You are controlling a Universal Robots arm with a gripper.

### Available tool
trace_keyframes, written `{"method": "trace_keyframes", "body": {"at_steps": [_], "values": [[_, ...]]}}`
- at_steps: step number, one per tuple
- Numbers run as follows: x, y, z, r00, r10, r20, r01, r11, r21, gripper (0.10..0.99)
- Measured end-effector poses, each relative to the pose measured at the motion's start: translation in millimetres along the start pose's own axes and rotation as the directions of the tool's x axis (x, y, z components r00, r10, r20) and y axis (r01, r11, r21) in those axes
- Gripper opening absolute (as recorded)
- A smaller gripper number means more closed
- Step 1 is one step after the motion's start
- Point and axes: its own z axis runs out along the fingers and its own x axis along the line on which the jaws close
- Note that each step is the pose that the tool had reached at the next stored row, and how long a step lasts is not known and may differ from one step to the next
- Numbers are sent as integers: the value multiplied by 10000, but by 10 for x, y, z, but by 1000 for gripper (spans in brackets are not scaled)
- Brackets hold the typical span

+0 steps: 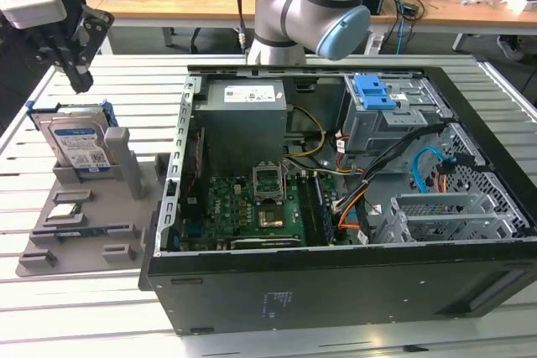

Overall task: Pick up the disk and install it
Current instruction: 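Reach for the disk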

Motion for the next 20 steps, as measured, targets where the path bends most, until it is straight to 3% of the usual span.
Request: {"method": "trace_keyframes", "body": {"at_steps": [12, 20], "values": [[301, -23, -7, 10000, 0, 0, 0, 10000, 0, 106], [450, -34, -6, 10000, -1, 0, 1, 10000, -1, 106]]}}
